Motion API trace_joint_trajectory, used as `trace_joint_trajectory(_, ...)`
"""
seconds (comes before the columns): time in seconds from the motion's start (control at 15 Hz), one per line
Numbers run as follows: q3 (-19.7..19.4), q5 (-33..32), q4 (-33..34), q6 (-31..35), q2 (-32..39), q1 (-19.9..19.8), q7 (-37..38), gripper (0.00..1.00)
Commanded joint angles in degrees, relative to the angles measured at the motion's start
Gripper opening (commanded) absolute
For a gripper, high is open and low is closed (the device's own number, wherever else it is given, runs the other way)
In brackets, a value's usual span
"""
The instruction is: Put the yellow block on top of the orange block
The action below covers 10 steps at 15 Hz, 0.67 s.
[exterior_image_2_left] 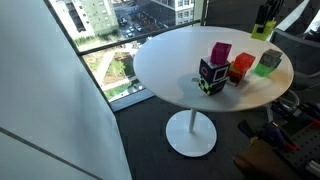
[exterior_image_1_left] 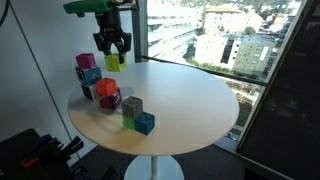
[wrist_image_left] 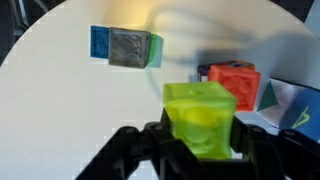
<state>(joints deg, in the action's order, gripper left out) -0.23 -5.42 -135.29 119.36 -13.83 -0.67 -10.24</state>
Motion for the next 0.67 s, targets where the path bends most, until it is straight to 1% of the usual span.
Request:
trace_joint_trajectory(0.0, 0.0, 0.4, -0.1, 0.0, 0.0, 0.8, 0.0, 0.25)
trace_joint_trajectory(0.6, 0.9, 1.1, -0.6, 0.3, 0.3, 2.7, 1.4, 0.25)
